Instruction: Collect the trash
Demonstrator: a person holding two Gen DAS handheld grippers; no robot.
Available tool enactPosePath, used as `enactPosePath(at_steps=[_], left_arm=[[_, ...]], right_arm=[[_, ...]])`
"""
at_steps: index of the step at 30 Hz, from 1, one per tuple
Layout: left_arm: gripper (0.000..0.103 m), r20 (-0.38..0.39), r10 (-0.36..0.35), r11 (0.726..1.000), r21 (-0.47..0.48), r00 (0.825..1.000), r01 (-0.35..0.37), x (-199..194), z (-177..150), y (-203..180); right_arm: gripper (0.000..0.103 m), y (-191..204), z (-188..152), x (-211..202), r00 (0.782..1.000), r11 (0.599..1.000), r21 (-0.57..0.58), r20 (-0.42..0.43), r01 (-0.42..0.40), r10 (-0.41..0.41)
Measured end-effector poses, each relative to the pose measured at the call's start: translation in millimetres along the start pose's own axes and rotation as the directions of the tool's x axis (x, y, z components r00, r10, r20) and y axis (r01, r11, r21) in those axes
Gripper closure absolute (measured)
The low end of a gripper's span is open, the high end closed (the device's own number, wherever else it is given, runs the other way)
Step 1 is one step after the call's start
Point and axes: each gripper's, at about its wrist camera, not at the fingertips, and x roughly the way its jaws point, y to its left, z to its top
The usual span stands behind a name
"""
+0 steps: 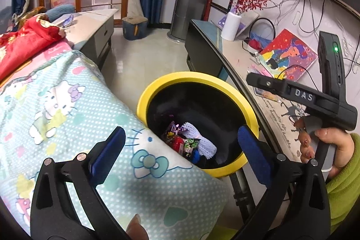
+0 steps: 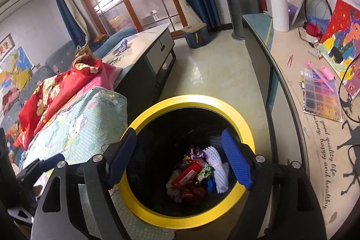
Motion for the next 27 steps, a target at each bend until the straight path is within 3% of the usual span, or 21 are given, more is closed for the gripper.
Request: enactPosePath(at_steps=[14,27], left_arm=[[0.011,0.095,0.073,0.993,-0.097,0.993,-0.063,-62,-6,30],[0.011,0.172,0.205,0.967,-0.189,0.964,-0.172,-124,-27,64]], right_arm=[[0.015,56,-10,-29,0.999,0.993,-0.109,0.012,-0.047,0.049],[0.007,113,-30,-43,0.993,0.975,-0.196,0.030,-0.103,0.111]])
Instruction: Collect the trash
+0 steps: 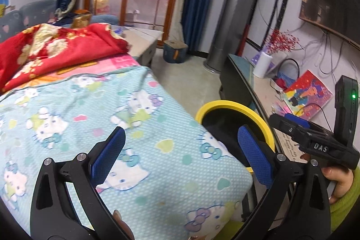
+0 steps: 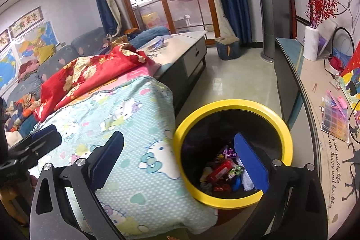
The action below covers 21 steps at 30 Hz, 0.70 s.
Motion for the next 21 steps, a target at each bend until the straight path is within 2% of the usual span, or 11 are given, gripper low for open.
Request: enactPosePath(at_steps=[6,12,18,21], left_arm=[[0.011,0.050,0.073,0.997,-0.027,0.996,-0.072,-21,-6,16],[0.011,0.114,0.136,0.991,-0.035,0.984,-0.132,-44,-14,23],[0.011,0.173,0.179,0.984,-0.037,0.969,-0.175,-60,-26,23],[0.011,0.193,0.194,0.981,-0.039,0.962,-0.190,-63,-30,23]], right_arm=[[0.007,25,-5,-7,0.999,0.998,-0.062,0.052,-0.009,0.012],[0.007,47,-10,-17,0.991,0.994,-0.111,0.130,-0.018,0.032],[0.007,62,-20,-33,0.964,0.990,-0.143,0.263,0.012,0.027],[0.007,69,-27,-40,0.941,0.983,-0.176,0.338,0.048,0.015]])
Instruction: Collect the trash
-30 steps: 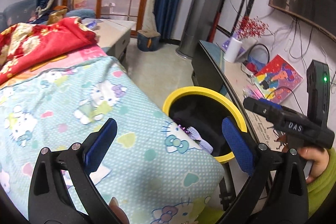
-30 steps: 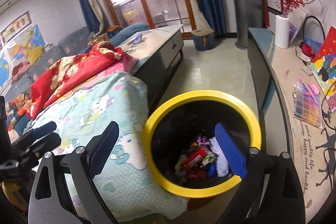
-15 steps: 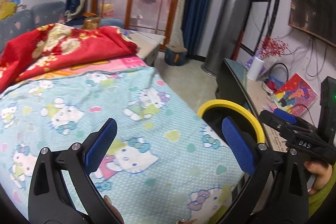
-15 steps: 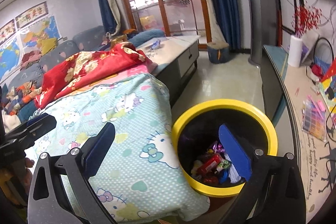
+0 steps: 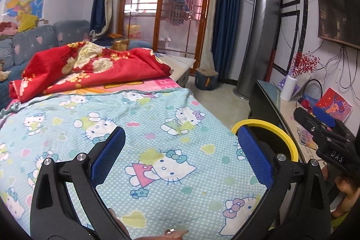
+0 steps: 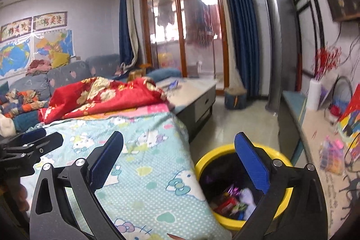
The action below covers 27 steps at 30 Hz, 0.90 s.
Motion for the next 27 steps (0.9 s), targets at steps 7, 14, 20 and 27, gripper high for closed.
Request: enactPosePath(at_steps=[7,14,20,27], left_arm=[[0.011,0.066,0.016,1.000,0.008,0.998,-0.017,-9,-11,-1],[0.011,0.104,0.021,1.000,0.010,0.994,-0.022,-10,-22,-5],[0.011,0.087,0.032,0.999,0.000,0.996,-0.032,-3,-28,-3],[0.011,0.073,0.029,1.000,-0.004,0.997,-0.029,1,-31,-3]], right_arm=[[0.007,8,-11,-18,0.993,0.998,-0.051,0.113,0.037,-0.031],[0.007,7,-27,-12,0.992,0.998,-0.035,0.114,0.060,-0.056],[0.007,10,-39,-2,0.994,0.997,-0.053,0.100,0.048,-0.043],[0.007,11,-43,4,0.996,0.998,-0.037,0.078,0.044,-0.041]])
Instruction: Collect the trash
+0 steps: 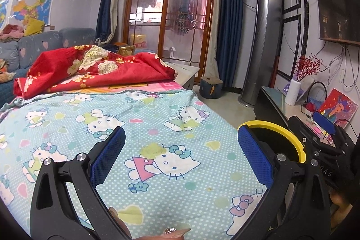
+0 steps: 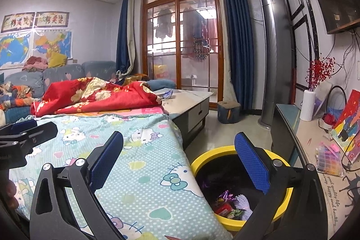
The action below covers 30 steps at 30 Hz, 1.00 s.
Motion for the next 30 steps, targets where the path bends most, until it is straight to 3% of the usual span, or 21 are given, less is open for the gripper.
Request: enactPosePath(at_steps=[30], left_arm=[[0.011,-0.007,-0.007,1.000,0.003,1.000,0.007,-3.5,1.1,-3.0]], right_arm=[[0.007,-2.4,2.8,-5.4,1.000,1.000,0.012,0.003,0.010,-0.010]])
